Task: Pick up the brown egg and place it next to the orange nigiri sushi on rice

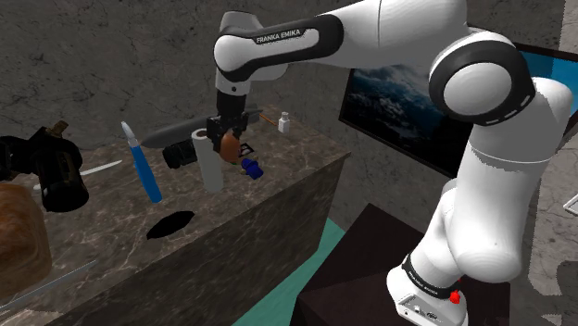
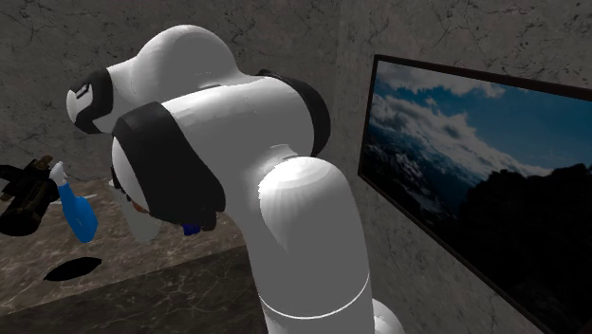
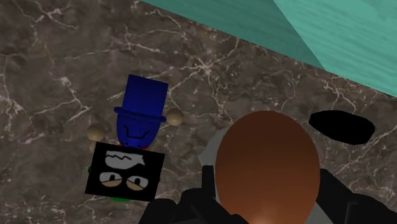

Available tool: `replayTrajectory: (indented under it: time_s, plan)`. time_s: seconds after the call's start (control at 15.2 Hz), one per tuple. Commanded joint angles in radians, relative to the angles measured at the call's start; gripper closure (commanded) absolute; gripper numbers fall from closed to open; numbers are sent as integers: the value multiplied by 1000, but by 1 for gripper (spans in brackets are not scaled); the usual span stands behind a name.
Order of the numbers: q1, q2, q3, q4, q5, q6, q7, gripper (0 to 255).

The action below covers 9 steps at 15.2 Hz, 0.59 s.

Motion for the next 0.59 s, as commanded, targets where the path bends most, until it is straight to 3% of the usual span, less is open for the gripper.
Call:
replayTrajectory:
  time_s: [0.0,0.33,0.53]
  plan:
    - [26,31,16,48,-4,-7,47,255]
    - [98,128,54,185,-19,-21,170,255]
    - [99,134,55,154,-15,16,162,255]
